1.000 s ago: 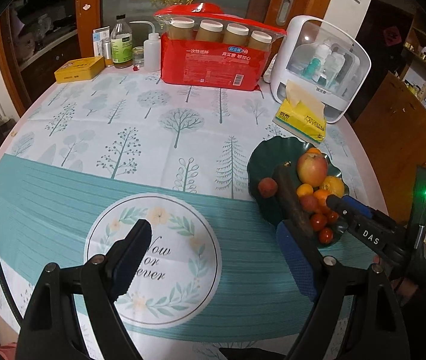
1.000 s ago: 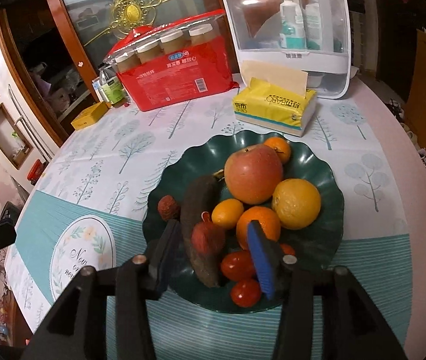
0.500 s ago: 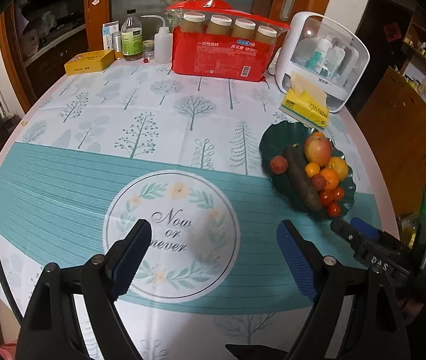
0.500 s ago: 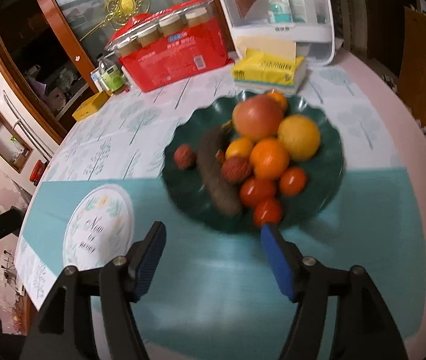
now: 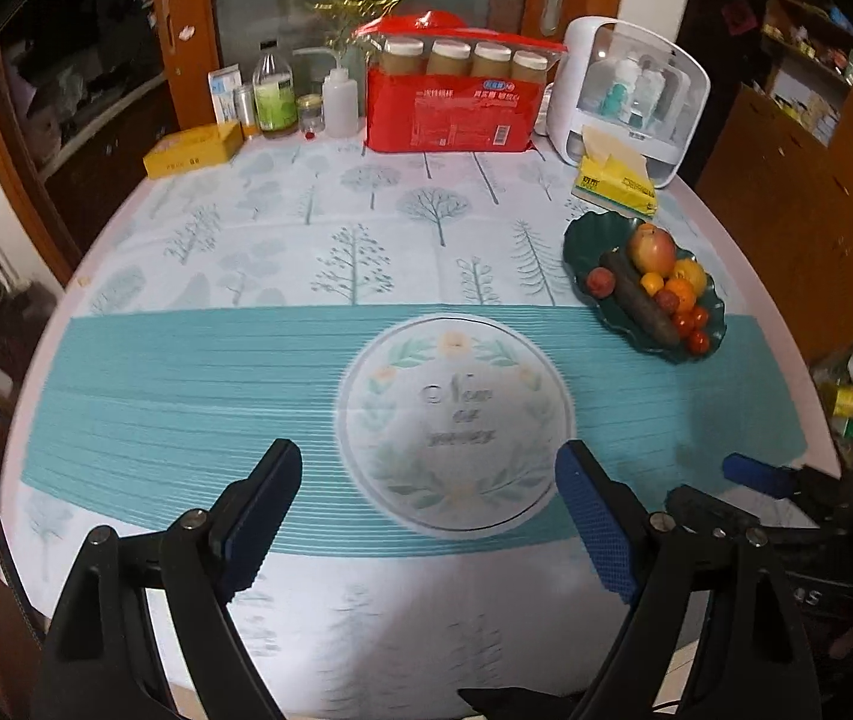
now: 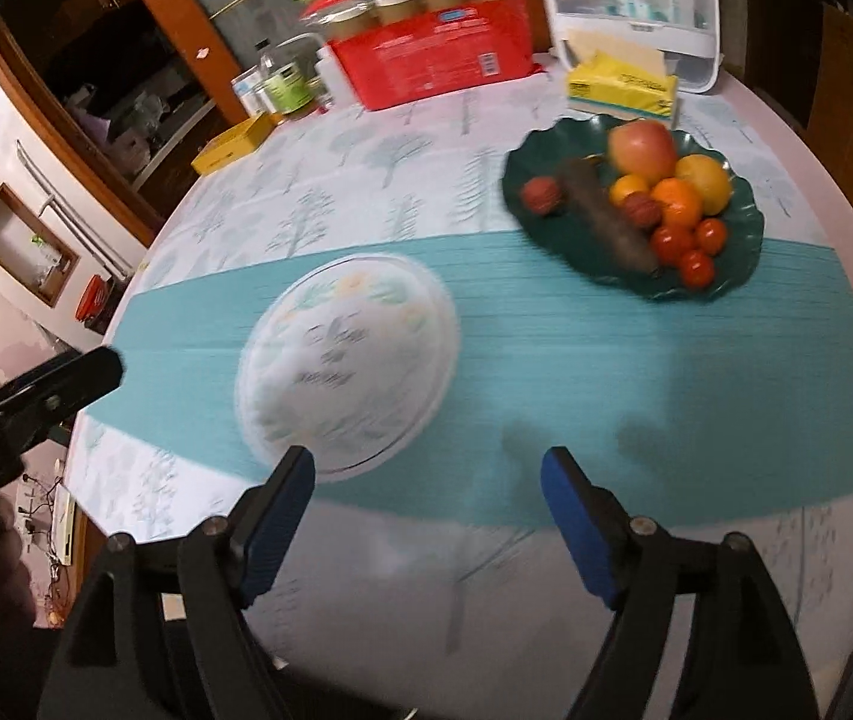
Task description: Organize fruits
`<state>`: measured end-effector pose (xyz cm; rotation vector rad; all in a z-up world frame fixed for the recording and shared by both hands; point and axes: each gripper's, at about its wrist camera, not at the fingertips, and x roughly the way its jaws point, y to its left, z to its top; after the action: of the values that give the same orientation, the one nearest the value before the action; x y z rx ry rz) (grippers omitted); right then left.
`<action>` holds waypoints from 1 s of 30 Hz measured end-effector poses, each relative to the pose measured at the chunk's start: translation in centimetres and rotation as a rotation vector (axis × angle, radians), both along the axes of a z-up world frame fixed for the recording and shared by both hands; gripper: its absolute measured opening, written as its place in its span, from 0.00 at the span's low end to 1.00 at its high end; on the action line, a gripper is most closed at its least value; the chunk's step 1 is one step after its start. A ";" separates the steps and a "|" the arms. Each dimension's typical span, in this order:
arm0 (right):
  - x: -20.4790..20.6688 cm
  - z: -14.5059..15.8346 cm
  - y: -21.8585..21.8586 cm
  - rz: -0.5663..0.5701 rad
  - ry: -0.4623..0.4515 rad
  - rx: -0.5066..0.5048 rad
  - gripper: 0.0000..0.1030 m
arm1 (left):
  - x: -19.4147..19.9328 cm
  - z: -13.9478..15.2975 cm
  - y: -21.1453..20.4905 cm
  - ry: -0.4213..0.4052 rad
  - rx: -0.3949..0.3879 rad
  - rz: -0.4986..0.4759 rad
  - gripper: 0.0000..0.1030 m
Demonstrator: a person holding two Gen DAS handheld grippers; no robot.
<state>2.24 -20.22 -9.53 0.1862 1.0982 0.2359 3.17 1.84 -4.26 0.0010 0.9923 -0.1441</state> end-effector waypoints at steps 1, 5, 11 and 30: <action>-0.5 0.6 0.8 0.001 0.000 -0.010 0.80 | -0.2 0.4 0.5 -0.008 0.009 -0.014 0.85; -2.3 3.2 3.3 -0.007 0.008 -0.042 0.83 | -0.7 2.2 1.8 -0.026 0.003 -0.062 0.86; -4.3 7.0 3.9 -0.062 -0.006 -0.057 0.84 | -2.2 5.3 2.3 -0.067 -0.004 -0.089 0.87; -7.2 8.9 3.8 -0.088 -0.086 -0.075 1.00 | -5.1 6.1 -0.3 -0.118 0.097 0.066 0.98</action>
<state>-4.99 -16.38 -0.59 0.1555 1.0090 0.1229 -1.89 1.57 1.83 0.0652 0.8799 -0.0347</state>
